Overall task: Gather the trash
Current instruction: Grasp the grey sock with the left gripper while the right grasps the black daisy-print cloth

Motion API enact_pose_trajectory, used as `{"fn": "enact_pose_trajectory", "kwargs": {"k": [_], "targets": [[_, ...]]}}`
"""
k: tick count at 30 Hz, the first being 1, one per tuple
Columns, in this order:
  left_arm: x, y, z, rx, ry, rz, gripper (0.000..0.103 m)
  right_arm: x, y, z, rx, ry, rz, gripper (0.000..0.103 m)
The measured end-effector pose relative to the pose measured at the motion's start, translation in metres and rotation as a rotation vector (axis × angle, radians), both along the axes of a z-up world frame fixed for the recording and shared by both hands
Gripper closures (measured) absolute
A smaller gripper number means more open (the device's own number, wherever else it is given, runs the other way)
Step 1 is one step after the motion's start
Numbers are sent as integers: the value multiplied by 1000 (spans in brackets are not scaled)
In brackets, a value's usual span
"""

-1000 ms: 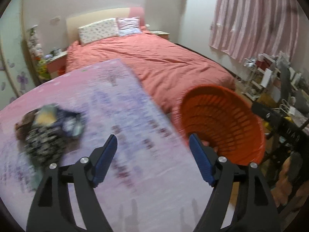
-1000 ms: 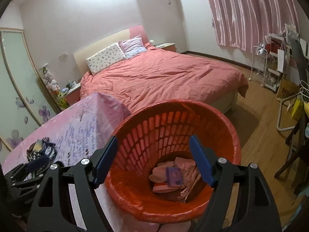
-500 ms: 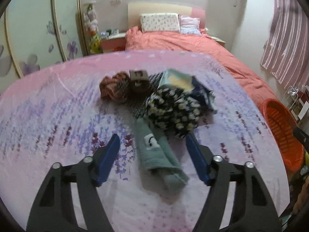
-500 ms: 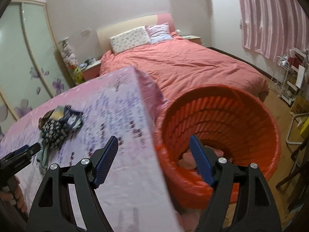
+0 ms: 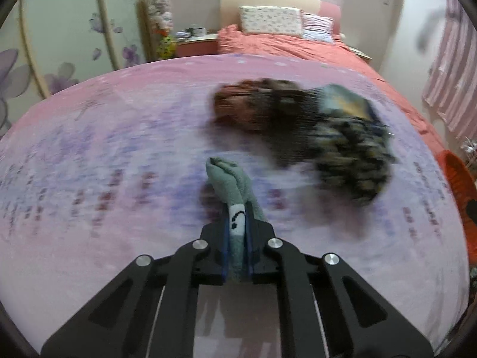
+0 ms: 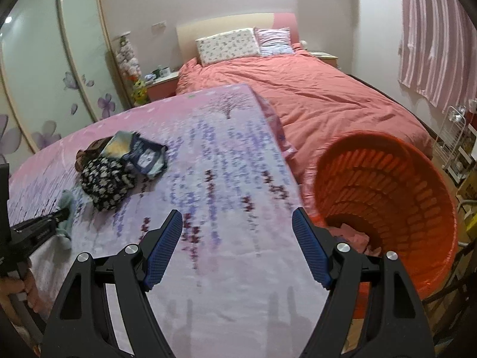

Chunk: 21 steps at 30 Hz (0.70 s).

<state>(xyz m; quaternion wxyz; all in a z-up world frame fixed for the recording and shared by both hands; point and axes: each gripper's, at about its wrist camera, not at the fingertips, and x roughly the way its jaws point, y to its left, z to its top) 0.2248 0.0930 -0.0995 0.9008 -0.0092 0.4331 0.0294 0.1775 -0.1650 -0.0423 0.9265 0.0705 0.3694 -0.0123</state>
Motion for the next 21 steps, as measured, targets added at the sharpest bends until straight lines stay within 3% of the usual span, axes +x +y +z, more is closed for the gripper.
{"fn": "enact_pose_trajectory", "kwargs": {"k": [6, 15, 21], "targets": [[6, 47, 2, 29, -2, 70, 76, 14, 43, -2, -13, 6, 88, 27], [9, 56, 1, -4, 0, 61, 76, 44, 108, -1, 13, 12, 239, 26], [10, 60, 1, -26, -2, 64, 75, 70, 135, -6, 12, 38, 250, 24]]}}
